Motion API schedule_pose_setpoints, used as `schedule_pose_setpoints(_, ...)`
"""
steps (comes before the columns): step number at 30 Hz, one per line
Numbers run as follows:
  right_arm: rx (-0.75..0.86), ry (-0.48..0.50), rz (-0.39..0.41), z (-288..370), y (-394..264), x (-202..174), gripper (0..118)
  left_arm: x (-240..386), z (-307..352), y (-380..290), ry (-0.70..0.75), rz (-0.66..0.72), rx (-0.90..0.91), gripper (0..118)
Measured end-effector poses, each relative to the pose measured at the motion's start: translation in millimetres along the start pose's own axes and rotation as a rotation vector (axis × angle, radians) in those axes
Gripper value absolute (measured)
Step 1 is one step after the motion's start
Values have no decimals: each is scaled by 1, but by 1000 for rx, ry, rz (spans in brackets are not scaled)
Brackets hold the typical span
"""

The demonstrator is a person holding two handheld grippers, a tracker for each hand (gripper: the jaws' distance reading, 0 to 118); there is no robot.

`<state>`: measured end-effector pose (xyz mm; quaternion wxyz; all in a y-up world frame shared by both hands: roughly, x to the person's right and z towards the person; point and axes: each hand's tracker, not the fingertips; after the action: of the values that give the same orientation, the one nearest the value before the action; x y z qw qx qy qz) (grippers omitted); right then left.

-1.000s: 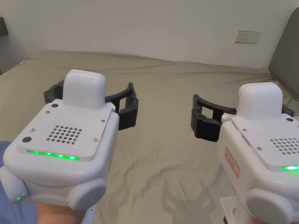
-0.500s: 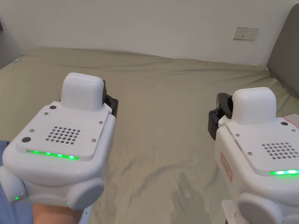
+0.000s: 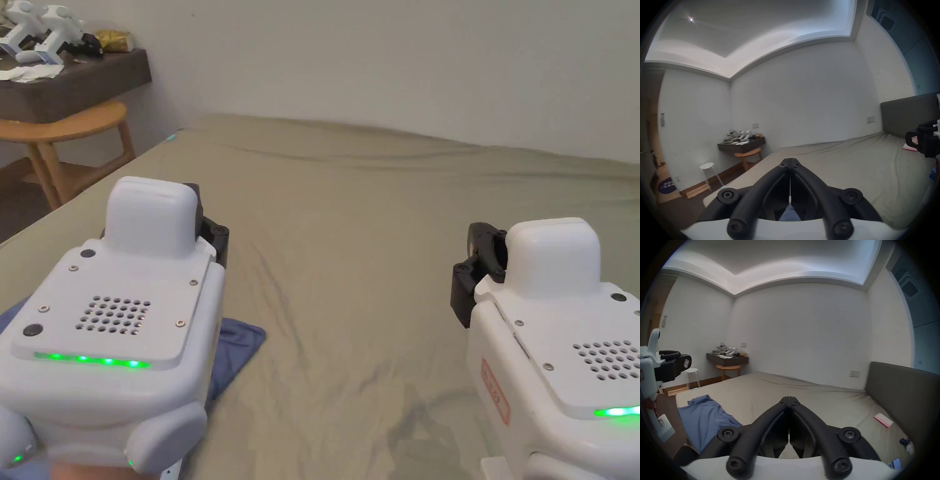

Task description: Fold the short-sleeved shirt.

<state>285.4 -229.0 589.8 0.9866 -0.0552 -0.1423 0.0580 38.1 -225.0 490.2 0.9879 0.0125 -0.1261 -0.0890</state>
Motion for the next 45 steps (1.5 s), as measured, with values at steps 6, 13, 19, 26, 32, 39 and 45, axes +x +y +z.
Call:
schedule_pose_setpoints(6,27,214,56,-17,0,-66,1,-69,36,-14,189,-63,-43,0)
schedule_pose_setpoints(13,13,367,92,-28,1,-129,1,-117,61,-27,317,-1,-84,0)
schedule_pose_setpoints(19,4,422,90,-30,3,-152,1,-131,59,-40,350,32,-108,0)
schedule_pose_setpoints(26,-26,410,120,-45,-2,-156,1,-132,28,-61,263,31,-189,0)
schedule_pose_setpoints(32,-86,371,122,-62,-15,-146,1,-130,-42,-111,167,76,-421,0)
schedule_pose_setpoints(39,-164,302,149,-87,-32,-129,1,-125,-143,-208,29,135,-714,87)
schedule_pose_setpoints(45,-217,247,170,-107,-48,-117,1,-125,-194,-284,52,175,-892,114)
